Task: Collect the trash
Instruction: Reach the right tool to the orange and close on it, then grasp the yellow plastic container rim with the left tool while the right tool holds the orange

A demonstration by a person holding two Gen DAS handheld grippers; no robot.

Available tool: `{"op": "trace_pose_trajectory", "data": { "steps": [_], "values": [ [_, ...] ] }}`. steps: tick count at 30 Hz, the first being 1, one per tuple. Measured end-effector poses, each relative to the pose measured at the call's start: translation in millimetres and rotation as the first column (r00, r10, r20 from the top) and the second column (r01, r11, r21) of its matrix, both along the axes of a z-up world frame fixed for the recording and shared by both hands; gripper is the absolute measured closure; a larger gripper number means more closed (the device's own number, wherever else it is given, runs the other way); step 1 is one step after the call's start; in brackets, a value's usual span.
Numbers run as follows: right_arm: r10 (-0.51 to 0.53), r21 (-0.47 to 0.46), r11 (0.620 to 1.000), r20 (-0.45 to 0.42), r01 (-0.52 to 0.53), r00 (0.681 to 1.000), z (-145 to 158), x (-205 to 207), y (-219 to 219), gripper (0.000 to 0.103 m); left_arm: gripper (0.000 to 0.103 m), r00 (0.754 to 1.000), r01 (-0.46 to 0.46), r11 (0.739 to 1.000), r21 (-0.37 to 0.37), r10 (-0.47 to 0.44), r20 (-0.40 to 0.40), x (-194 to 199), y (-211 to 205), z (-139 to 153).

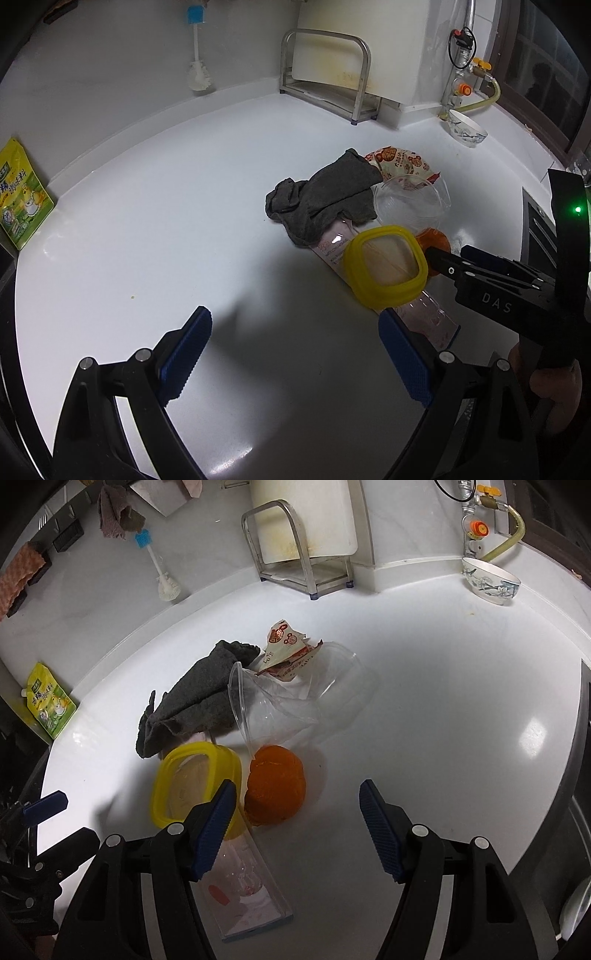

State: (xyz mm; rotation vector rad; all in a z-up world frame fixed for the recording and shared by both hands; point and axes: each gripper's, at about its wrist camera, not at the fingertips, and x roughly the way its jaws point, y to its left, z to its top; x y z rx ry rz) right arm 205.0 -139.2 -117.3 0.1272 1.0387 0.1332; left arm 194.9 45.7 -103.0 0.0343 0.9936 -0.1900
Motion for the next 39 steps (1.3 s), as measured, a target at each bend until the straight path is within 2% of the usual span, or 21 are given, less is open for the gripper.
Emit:
{"op": "trace_pose_trajectory", "data": {
  "steps": [3, 6, 9, 11, 12, 17, 29, 39],
  "values": [
    [0.004, -0.007, 1.000, 0.005, -0.004, 1.000, -1, 1, 1, 0.039, 0.013, 1.000, 0.003, 1.000, 0.000, -0.003, -0.003, 1, -2, -1],
    [0.013, -0.007, 1.000, 0.000, -0.013, 1.000, -3, 2, 1, 0.049, 0.013, 1.000, 0.003, 1.000, -0.005, -0.003, -0.006, 2, -3, -2],
    [0.028, -0.001, 1.000, -0.001, -0.028, 1.000, -3, 2, 1, 0.062, 0.013, 1.000, 0.003, 1.000, -0.008, -0.003, 0.000, 2, -7, -1],
    [0.042, -0.003, 0.999, 0.004, -0.042, 0.999, -2, 1, 2, 0.077, 0.013, 1.000, 0.003, 1.000, -0.010, -0.003, 0.001, 2, -9, -1],
    [0.049, -0.003, 0.999, 0.005, -0.049, 0.999, -2, 1, 3, 0.080, 0.013, 1.000, 0.004, 1.000, -0.013, -0.004, 0.000, 3, -11, -1],
    [0.033, 0.022, 0.999, 0.008, -0.033, 0.999, 2, -5, -7, 0.083, 0.013, 1.000, 0.011, 1.000, -0.025, -0.012, -0.004, 5, -21, -3],
    [-0.037, 0.003, 0.999, 0.025, 0.037, 0.999, 13, -28, -43, 0.084, 0.013, 0.999, 0.021, 0.996, -0.082, -0.024, -0.031, 27, -57, -21],
    [-0.096, 0.008, 0.995, 0.021, 0.096, 0.995, 12, -46, -61, 0.084, 0.013, 0.999, 0.010, 0.998, -0.060, -0.013, -0.039, 42, -74, -35]
  ]
}}
